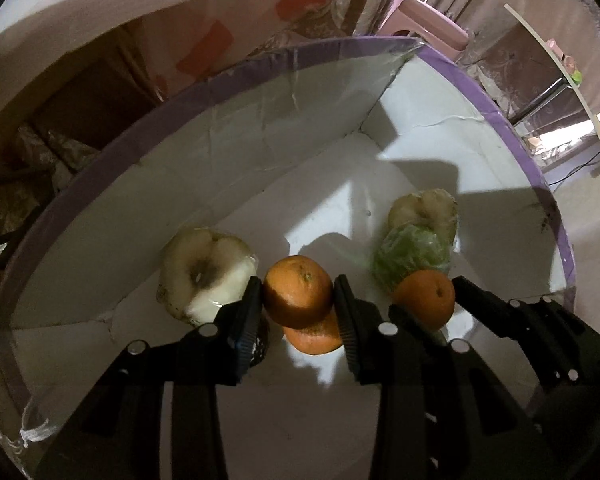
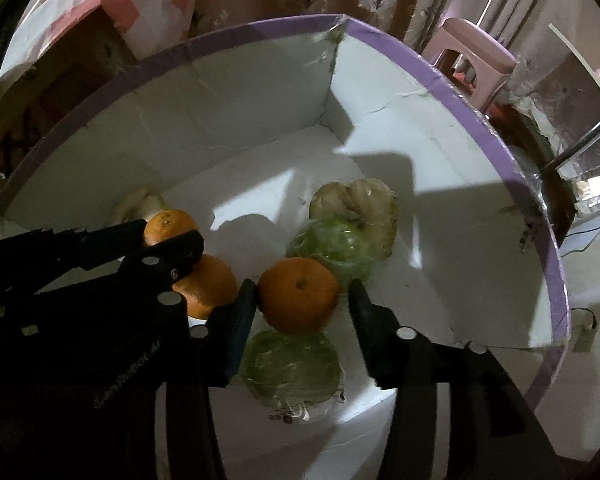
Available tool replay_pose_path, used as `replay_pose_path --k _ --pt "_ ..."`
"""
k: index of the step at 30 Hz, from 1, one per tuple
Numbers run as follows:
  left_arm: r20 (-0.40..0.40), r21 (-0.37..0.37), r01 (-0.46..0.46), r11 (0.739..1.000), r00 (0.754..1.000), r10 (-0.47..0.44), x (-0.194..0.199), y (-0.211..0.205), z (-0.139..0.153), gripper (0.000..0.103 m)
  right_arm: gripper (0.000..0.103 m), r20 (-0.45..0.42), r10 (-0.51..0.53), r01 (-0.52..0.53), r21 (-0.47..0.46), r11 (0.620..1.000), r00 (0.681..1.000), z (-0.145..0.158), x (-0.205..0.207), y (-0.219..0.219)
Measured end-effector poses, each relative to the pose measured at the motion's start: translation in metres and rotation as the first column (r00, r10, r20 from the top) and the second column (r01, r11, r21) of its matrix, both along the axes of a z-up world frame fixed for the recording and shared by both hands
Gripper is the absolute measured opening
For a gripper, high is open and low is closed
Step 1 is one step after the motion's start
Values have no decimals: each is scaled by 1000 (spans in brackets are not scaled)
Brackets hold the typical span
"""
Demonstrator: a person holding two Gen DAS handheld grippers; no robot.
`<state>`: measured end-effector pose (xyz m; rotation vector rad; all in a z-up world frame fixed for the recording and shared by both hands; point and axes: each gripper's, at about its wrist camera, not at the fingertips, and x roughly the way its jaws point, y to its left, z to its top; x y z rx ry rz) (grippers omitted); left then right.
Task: Organize fruits
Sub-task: 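Open both tools to drop the two oranges into the box, then move both open tools back over the dark plums on the tablecloth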
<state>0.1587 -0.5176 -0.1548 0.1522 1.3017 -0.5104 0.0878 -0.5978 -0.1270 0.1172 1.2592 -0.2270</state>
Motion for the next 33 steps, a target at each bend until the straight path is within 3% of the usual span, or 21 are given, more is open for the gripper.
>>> replay_pose_path --k 3,6,16,25,33 --pt "2 -5 8 1000 1000 -8 1 -2 -3 40 66 15 -7 7 -6 1000 1000 3 -2 -1" --pt "12 -21 14 1000 1000 -14 -1 -3 1 53 79 36 -8 8 -9 1000 999 7 -5 0" --pt "67 -119 19 993 998 -11 -8 1 29 74 87 129 -42 44 -12 999 991 32 -17 -6" --pt "164 -239 139 961 981 -101 -33 4 87 74 87 249 -92 90 17 996 964 84 -42 -14" --pt "289 -315 205 927 951 -112 -61 39 152 74 87 358 -67 70 6 998 931 135 -58 -2"
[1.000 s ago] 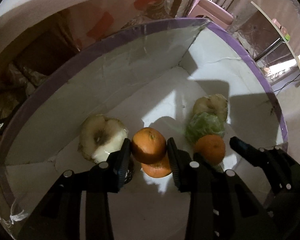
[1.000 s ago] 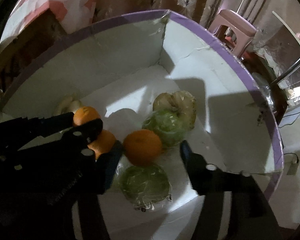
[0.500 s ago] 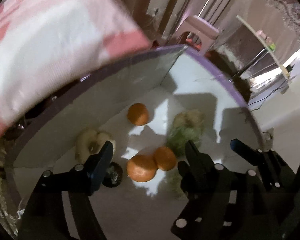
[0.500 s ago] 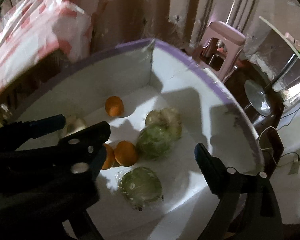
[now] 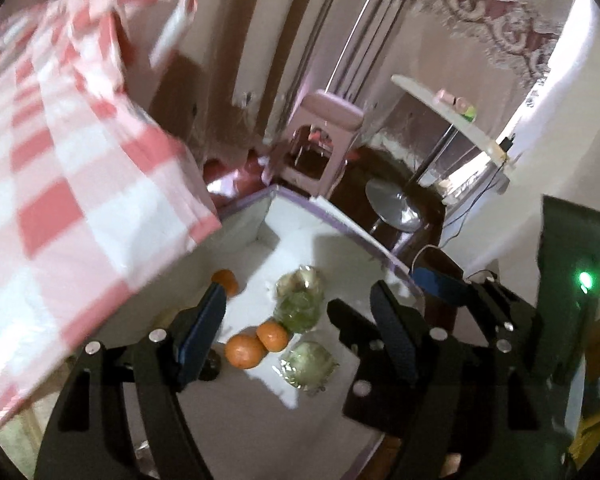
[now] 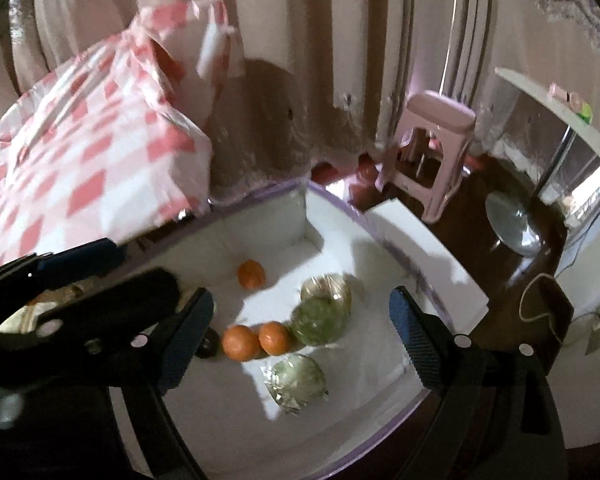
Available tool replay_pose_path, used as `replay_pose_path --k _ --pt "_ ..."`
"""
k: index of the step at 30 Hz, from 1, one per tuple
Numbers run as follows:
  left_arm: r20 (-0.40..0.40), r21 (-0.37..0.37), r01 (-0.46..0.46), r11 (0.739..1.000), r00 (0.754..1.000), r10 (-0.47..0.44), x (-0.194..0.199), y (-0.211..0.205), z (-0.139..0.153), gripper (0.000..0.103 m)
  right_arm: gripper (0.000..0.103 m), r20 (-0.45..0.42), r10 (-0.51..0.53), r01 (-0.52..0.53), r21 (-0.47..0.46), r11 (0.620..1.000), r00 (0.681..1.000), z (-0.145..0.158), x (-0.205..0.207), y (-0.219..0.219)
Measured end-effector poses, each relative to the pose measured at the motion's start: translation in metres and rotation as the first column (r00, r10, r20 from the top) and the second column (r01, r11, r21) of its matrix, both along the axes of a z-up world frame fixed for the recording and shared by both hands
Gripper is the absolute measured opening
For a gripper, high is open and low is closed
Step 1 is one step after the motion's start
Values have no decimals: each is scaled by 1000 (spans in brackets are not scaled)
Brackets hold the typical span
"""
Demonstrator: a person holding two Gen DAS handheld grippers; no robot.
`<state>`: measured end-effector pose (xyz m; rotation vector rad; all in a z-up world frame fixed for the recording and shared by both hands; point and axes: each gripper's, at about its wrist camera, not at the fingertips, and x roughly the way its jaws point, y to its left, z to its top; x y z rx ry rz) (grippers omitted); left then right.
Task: Organize fruits
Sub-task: 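Move both open tools back over the dark plums on the tablecloth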
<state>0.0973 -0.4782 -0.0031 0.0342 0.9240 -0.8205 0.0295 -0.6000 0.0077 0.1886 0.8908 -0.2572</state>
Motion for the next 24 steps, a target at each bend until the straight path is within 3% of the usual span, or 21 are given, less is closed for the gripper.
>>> replay_pose_path --k 9,15,18,24 --pt "96 -77 -31 997 995 38 -18 77 53 74 87 132 155 -158 15 987 979 47 -2 48" --pt "122 -66 -159 985 978 166 -18 155 64 74 87 147 246 -253 31 967 958 53 8 90" --pt "121 -62 -260 964 956 266 -18 206 64 75 87 143 303 -311 38 950 942 51 14 114" --pt "25 -89 -456 885 888 460 -21 307 52 74 87 135 418 -427 50 903 899 52 26 169"
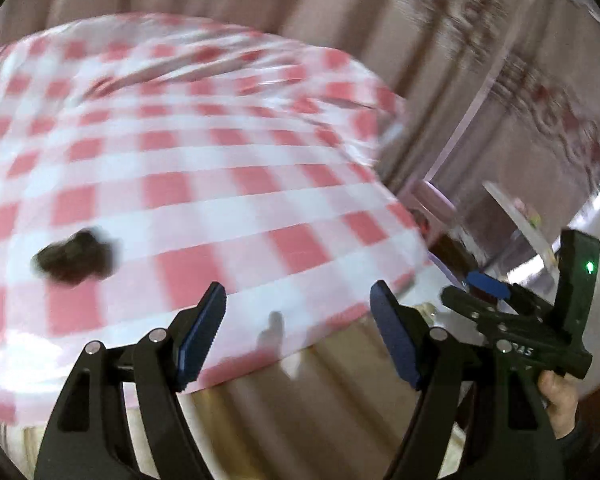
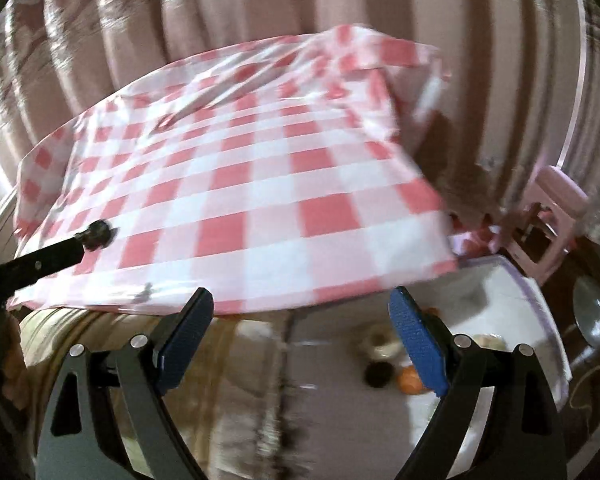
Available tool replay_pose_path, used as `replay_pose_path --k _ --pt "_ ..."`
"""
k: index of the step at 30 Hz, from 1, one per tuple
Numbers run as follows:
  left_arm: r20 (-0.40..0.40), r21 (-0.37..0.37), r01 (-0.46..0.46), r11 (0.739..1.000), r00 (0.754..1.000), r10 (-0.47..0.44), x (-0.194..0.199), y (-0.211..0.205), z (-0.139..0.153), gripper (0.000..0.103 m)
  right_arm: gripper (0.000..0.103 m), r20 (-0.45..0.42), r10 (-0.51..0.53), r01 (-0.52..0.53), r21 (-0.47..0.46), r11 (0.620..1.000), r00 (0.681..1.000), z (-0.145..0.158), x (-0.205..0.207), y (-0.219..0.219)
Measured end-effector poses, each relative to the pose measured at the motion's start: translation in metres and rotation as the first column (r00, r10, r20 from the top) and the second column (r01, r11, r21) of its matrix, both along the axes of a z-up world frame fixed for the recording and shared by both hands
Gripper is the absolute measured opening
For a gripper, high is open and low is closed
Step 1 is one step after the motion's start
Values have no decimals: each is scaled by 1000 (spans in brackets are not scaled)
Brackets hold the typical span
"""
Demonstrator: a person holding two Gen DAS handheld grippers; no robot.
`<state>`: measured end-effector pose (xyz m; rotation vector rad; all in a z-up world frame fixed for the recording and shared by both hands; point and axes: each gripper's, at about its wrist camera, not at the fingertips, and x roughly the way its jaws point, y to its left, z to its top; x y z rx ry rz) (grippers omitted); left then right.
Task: Organize fruits
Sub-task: 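Move both open tools back over the dark plums on the tablecloth, then grasp a dark plum with the left tool while the right tool grasps another plum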
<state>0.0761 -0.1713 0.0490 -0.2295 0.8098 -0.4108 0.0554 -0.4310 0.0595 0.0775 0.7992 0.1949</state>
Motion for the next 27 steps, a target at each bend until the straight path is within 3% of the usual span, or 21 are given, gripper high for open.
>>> replay_pose_path --k 3,11,17,27 --pt "-31 -39 -77 996 997 76 -5 43 -4 74 87 -7 68 -67 3 998 998 1 3 28" --pt "-96 15 -224 975 970 224 3 118 -19 71 87 -17 203 -203 17 979 979 2 7 89" --pt "-146 84 -239 967 957 249 31 140 -37 59 87 -21 261 -261 -4 965 965 1 13 121" --pt "-155 145 -213 966 960 235 65 145 -49 53 87 -20 314 -314 -20 949 949 -2 23 154"
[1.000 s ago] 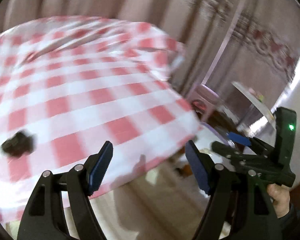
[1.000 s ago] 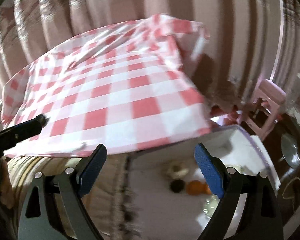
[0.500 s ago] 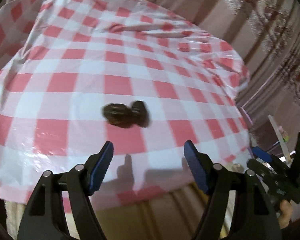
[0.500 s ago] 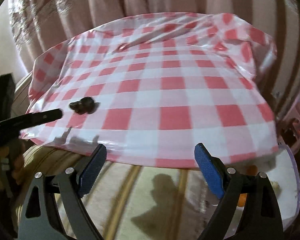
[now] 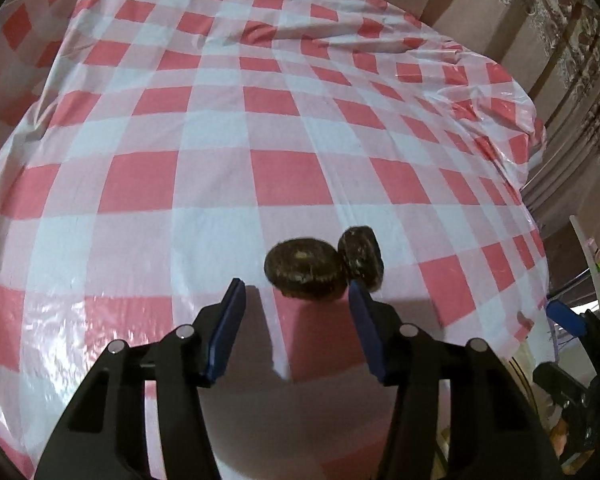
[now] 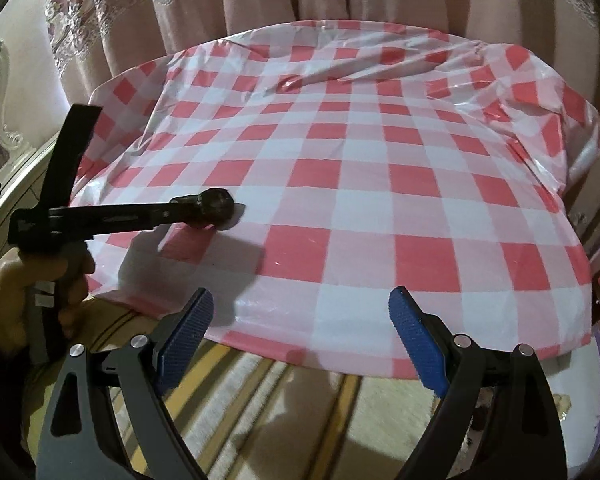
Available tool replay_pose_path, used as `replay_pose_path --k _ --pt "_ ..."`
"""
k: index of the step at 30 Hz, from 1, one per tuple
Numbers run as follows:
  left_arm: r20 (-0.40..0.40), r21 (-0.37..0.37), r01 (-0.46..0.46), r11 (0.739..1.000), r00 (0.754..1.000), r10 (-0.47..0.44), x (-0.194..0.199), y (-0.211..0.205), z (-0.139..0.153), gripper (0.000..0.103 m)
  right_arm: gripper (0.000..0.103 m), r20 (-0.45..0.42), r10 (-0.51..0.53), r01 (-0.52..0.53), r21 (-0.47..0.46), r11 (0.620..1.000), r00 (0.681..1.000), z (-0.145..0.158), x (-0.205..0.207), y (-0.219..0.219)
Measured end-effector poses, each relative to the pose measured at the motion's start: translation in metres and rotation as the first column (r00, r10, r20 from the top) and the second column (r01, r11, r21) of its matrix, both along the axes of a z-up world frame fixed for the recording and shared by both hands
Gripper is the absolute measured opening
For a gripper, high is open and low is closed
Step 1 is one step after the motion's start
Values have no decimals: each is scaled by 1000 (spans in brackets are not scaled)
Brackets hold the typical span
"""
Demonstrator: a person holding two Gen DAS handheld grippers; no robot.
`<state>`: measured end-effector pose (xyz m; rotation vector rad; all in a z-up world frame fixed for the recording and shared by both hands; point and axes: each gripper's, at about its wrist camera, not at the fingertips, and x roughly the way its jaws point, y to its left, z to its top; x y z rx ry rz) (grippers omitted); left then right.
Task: Organize fruits
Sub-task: 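Grasp a dark plum with the left tool while the right tool grasps another plum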
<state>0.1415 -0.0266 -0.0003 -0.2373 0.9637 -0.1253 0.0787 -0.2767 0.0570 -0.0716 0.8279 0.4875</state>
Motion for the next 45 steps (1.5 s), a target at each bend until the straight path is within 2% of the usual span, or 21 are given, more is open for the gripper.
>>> replay_pose_path --k 9,13,22,30,40,45 --pt "1 33 24 999 1000 -24 15 -6 -2 52 87 3 45 -44 -16 999 999 0 9 28" --pt "4 61 38 997 999 -38 15 -11 -2 40 87 -6 38 -38 -11 999 999 -2 18 37" --pt "12 50 -16 999 1000 15 7 2 -3 40 87 6 45 -45 -65 997 999 -5 38 66" --pt "21 87 -66 994 998 64 -2 13 -2 42 87 11 57 -56 -114 992 998 -13 59 96" --pt "28 51 -92 994 995 91 -8 28 -4 42 86 -8 70 -71 -137 988 997 -25 78 116" --pt "36 81 -97 992 995 95 -12 28 -2 51 78 -16 78 -80 -146 986 997 -30 85 122"
